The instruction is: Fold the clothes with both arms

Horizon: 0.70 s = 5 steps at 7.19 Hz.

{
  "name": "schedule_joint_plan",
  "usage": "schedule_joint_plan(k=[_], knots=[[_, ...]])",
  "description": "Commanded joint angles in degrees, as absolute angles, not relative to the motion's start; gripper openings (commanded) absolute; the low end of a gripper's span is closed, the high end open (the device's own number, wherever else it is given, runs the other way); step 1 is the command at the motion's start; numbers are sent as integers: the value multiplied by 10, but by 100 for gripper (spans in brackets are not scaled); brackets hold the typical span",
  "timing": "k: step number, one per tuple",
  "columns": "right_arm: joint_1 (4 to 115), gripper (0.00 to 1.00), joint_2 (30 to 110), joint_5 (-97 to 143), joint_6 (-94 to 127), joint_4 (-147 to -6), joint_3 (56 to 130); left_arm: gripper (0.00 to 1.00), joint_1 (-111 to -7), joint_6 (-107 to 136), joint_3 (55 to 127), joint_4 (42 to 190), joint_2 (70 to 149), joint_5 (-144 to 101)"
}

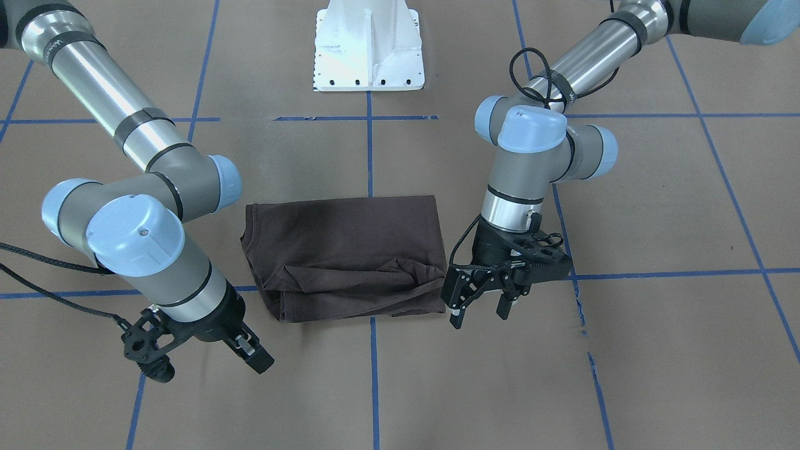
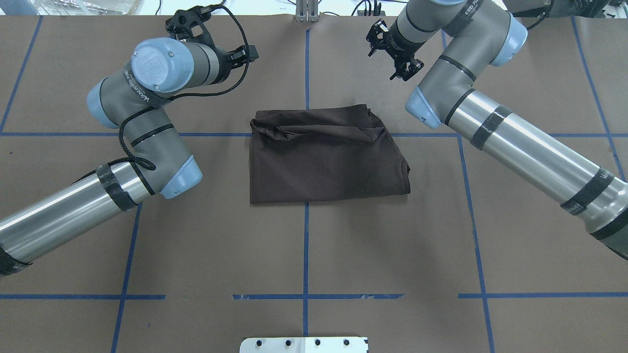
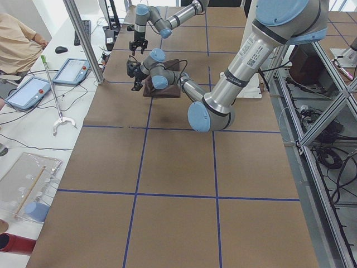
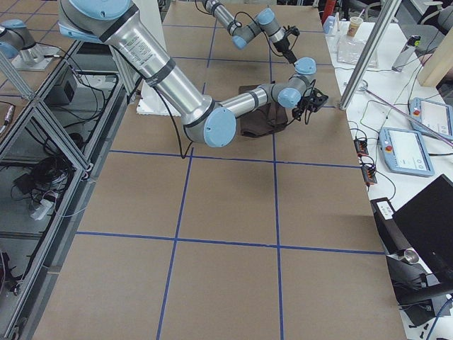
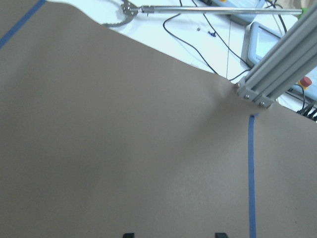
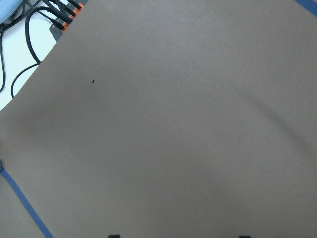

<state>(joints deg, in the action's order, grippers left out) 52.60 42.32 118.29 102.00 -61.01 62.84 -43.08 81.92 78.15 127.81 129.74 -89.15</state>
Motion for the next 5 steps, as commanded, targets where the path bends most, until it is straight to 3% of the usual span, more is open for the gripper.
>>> schedule_joint_plan(k=[1,2,3,5], knots=[[526,100,474,1186,1017,-613,707,100,-390,862,825,1290,1274,-914],[525,100,508,1186,1016,-613,747,20,-355,888,827,1282,1281,-912],[525,100,514,1186,1015,-613,755,0,-336,814,832,1277,1291,-915],[522,100,518,1186,1016,-609,761,0,-316,654,827,1175,1326,-944]])
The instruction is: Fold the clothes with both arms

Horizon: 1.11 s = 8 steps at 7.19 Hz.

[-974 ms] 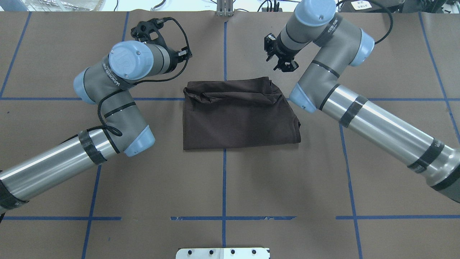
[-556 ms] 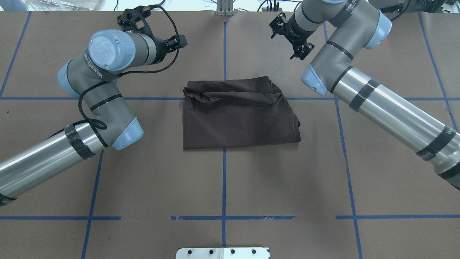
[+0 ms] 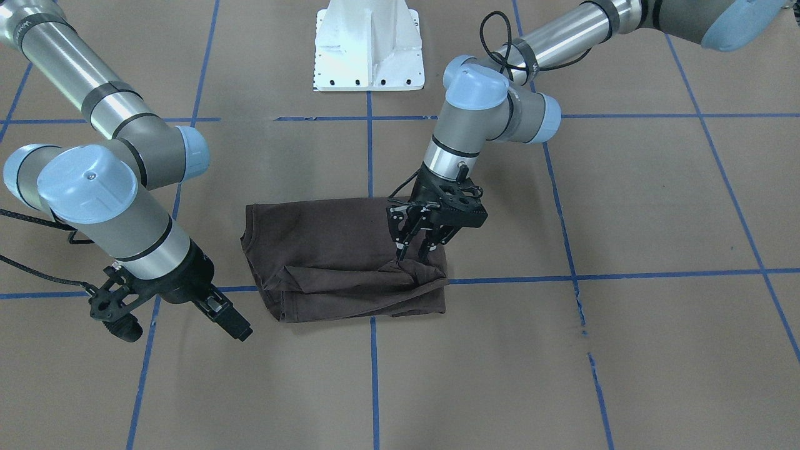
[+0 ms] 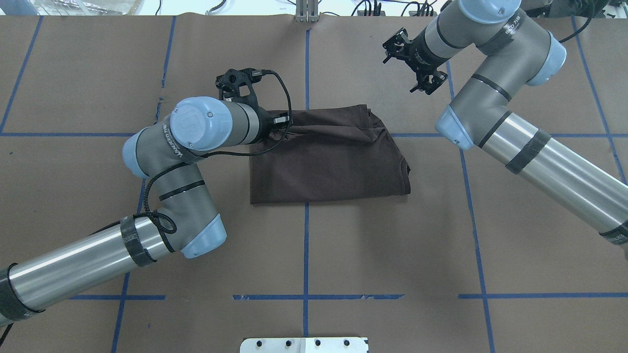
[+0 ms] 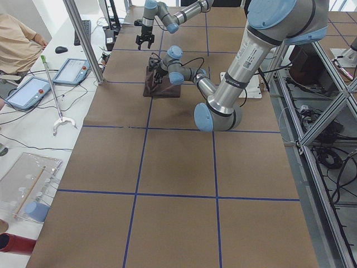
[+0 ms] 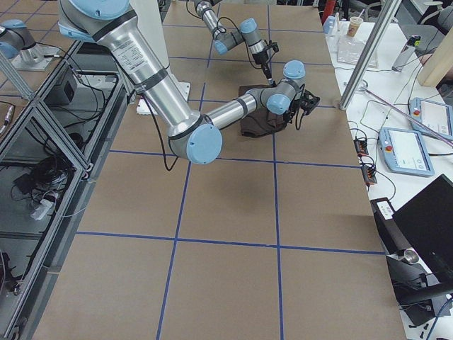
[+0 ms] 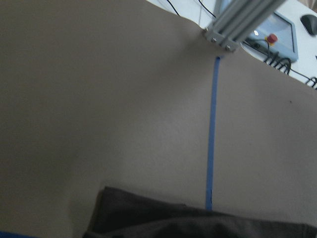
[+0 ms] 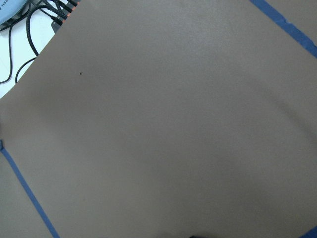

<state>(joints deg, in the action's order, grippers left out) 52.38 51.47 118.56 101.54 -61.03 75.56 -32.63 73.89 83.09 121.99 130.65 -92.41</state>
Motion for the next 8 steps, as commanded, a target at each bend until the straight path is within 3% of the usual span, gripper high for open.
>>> schedule_joint_plan(k=[1,3,7,8], knots=[[520,100,519,1186,1016,-609,765,0,-311,645,795,1173,1331,-960],[519,100,518,1186,1016,-609,766,0,-308,644,739,1163,1369,-988],[519,100,519,1186,1017,-609,766,0,-357,572,717,1175,1381,-984],[512,100,519,1185,1019,-608,766,0,-376,569,621,1247,1418,-984]])
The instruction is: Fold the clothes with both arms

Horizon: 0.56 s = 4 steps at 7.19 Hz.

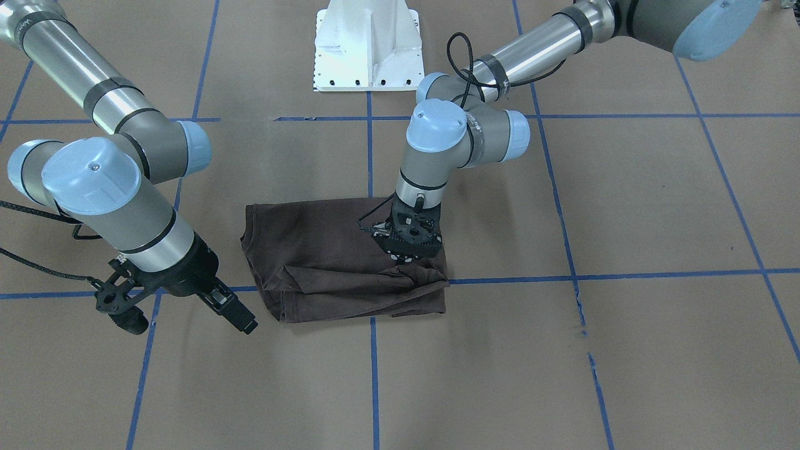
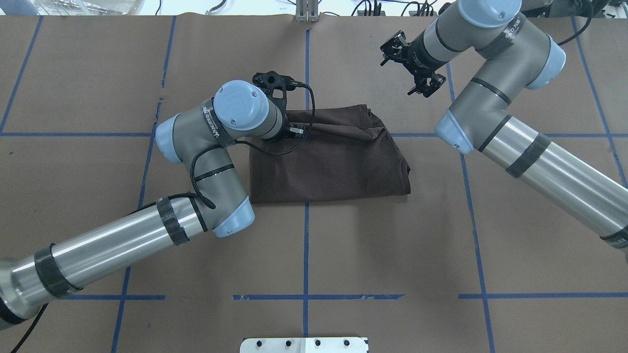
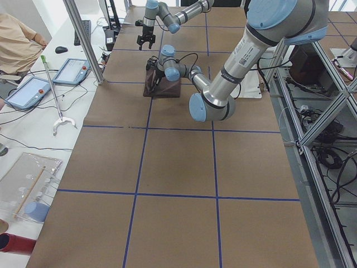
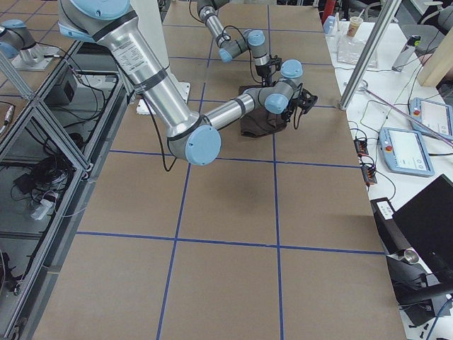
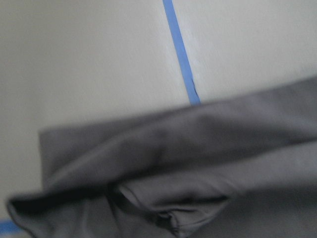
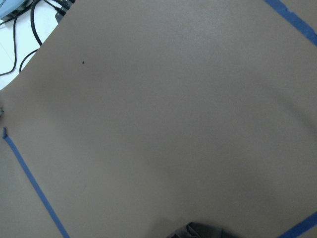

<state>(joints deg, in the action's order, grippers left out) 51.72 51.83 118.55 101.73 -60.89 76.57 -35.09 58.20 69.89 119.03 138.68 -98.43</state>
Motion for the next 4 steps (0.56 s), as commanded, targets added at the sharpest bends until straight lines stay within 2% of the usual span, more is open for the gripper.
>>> schedule_joint_plan(k=[1,4], knots=[[504,100,519,1184,1028,-608,771,0,-404,567,477,1363,1479,-984],[497,100,530,1182,1046,-613,799,0,-451,540,475,1363,1500,-1013]])
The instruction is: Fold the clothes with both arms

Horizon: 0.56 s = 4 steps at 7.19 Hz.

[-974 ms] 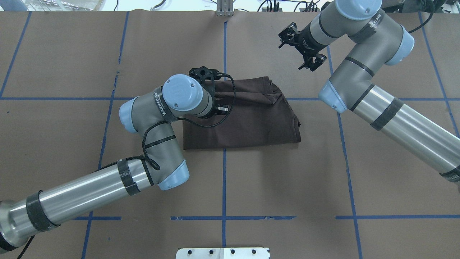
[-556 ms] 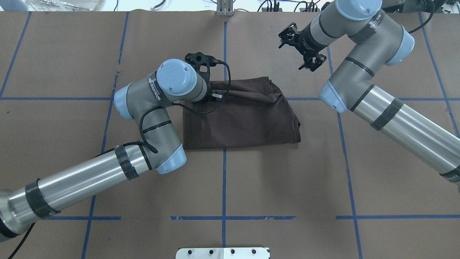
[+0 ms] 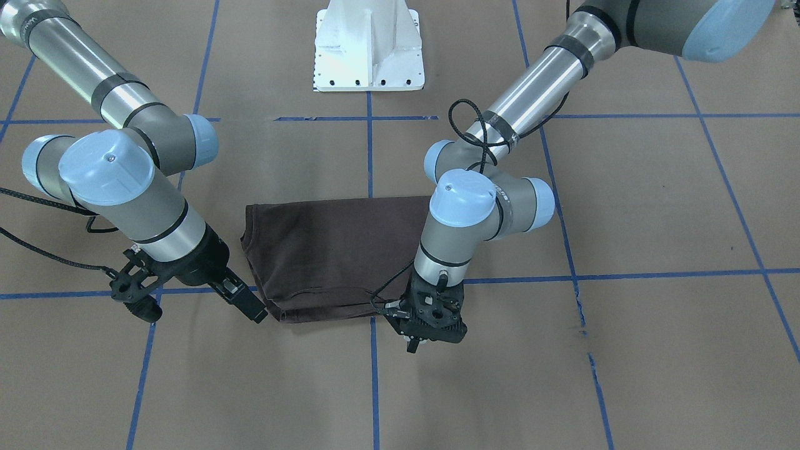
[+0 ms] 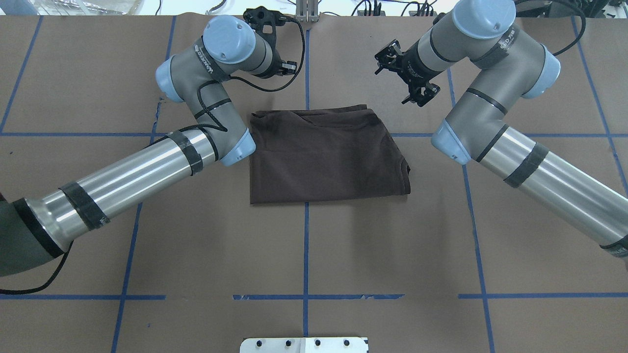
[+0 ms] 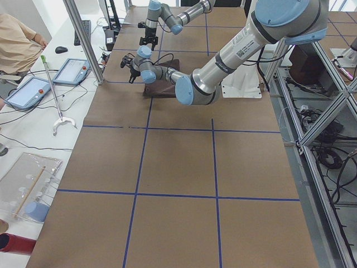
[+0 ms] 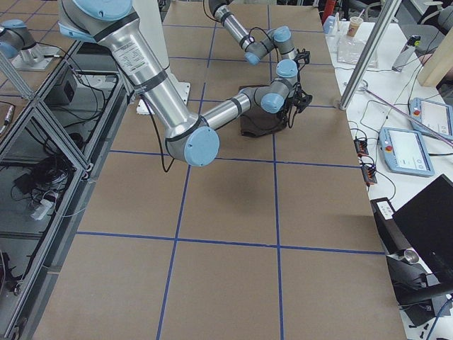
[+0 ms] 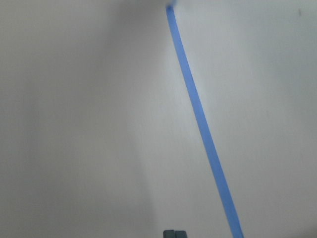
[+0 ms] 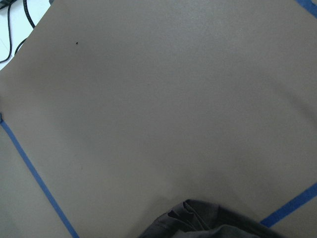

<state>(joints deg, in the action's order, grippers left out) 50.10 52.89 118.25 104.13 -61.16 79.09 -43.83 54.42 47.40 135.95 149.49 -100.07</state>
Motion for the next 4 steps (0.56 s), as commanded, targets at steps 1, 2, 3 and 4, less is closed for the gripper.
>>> schedule_joint_plan(k=[1,2,3,4], knots=[[477,100,530,1175,1055,-614,803,0,-453,542,507,1348,1490,-1029],[439,100,527,1147,1071,-615,810,0,-460,542,541,1310,1486,-1047],[394,79,521,1091,1083,-616,808,0,-465,542,585,1302,1457,-1071],[383,1,519,1084,1104,-618,809,0,-474,542,620,1302,1424,-1093]])
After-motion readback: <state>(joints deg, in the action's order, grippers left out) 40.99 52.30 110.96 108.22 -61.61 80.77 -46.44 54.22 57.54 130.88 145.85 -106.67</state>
